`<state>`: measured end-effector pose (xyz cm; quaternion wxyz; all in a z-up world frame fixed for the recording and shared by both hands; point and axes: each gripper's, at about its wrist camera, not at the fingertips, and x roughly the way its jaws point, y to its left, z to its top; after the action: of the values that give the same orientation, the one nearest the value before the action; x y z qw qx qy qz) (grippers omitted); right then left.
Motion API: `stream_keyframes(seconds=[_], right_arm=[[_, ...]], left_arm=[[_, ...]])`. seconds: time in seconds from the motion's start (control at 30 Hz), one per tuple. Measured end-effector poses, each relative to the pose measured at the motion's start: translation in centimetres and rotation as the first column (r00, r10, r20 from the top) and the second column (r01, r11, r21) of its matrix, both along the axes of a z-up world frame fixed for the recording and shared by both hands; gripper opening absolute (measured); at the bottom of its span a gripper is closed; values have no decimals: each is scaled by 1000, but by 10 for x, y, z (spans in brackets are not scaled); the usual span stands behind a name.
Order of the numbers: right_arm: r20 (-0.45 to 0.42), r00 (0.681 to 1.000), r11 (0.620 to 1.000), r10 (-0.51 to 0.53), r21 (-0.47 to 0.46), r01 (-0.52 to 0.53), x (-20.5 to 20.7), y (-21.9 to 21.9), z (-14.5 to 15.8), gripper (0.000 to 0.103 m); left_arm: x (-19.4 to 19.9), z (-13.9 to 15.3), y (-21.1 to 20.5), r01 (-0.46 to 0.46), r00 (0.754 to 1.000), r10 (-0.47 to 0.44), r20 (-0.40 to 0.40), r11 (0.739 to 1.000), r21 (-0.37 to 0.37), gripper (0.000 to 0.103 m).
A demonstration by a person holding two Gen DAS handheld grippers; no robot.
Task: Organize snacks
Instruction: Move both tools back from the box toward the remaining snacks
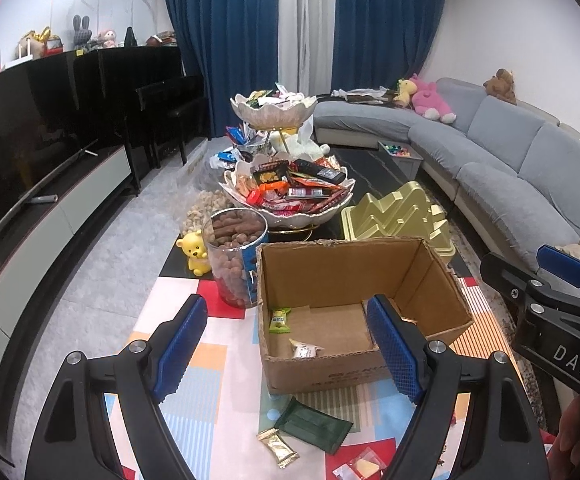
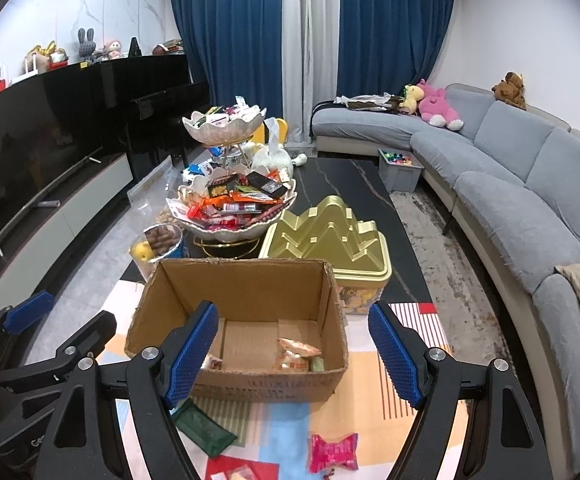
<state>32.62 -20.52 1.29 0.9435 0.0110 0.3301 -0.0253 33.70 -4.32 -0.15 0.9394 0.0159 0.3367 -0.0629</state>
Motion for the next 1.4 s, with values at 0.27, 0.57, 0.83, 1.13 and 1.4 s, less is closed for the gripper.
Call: stream_keyframes(seconds=[0.27,0.57,0.83,1.13,1.4], right_arm=[[4,1000,1000,-11,6,11,-17,-2,4,78],[4,1000,1000,-16,16,16,-33,-5,5,78],[1,1000,1000,-24,11,24,-48,-9,2,78],[-1,999,999,-35,-8,35,-66,-14,0,78],[-30,998,999,-47,-9,47,-78,-16,-10,78]], left_arm=[[-17,3,-1,21,1000,-21,8,1000,10,82],[-38,2,-2,52,999,-52,8,998,20,82],[-53,4,-6,84,996,-85,17,996,30,82],[-71,1,-9,128,991,-129,22,991,34,82],[-86,-9,-12,176,984,-176,9,984,37,82]])
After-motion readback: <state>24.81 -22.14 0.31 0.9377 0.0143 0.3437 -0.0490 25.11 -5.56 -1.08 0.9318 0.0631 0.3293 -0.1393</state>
